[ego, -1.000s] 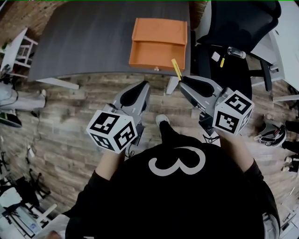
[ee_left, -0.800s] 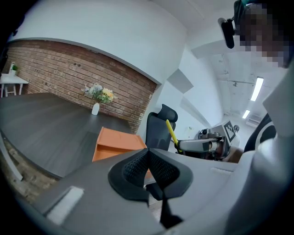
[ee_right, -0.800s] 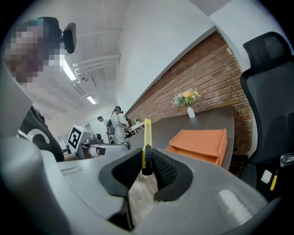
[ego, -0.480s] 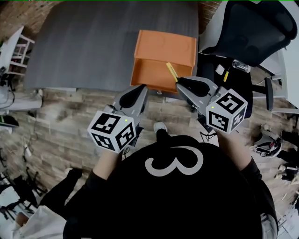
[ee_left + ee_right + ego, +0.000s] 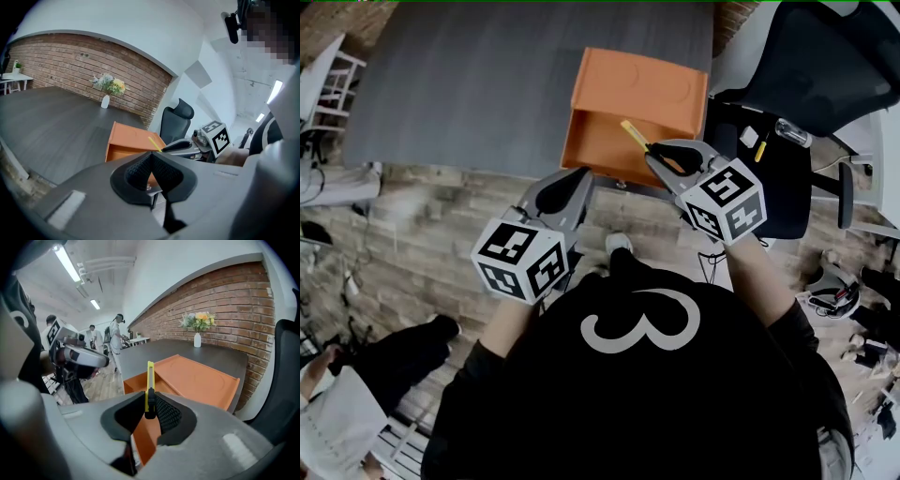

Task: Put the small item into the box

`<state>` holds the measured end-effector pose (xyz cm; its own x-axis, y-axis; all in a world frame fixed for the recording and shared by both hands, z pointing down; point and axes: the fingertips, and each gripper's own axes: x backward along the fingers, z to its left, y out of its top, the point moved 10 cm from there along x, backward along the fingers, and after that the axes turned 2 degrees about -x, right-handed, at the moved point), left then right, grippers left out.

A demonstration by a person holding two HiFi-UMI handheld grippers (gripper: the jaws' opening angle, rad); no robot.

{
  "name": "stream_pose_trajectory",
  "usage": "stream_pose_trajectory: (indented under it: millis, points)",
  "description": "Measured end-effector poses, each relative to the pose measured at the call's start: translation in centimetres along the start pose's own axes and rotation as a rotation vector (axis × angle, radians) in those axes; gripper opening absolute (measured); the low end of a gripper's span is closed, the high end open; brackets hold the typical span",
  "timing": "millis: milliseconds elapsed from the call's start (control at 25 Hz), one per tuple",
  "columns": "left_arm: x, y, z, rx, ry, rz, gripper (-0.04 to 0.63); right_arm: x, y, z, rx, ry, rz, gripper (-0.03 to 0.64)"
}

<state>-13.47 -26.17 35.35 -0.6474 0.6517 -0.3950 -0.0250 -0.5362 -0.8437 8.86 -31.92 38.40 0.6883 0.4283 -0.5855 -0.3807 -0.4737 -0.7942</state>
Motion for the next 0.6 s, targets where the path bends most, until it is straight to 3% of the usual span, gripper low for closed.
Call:
stream_pose_trajectory:
  millis: [440, 600]
  points:
    - [0.2, -0.5, 1.7, 0.022, -0.016, 0.049, 0.012, -5.0, -0.9, 0.4, 0.185, -0.109, 0.303, 0.067]
    - [0.5, -0.4, 2.3, 0.028, -0.025, 0.049, 0.012, -5.9, -0.6, 0.1, 0.202, -0.115, 0.396, 0.067]
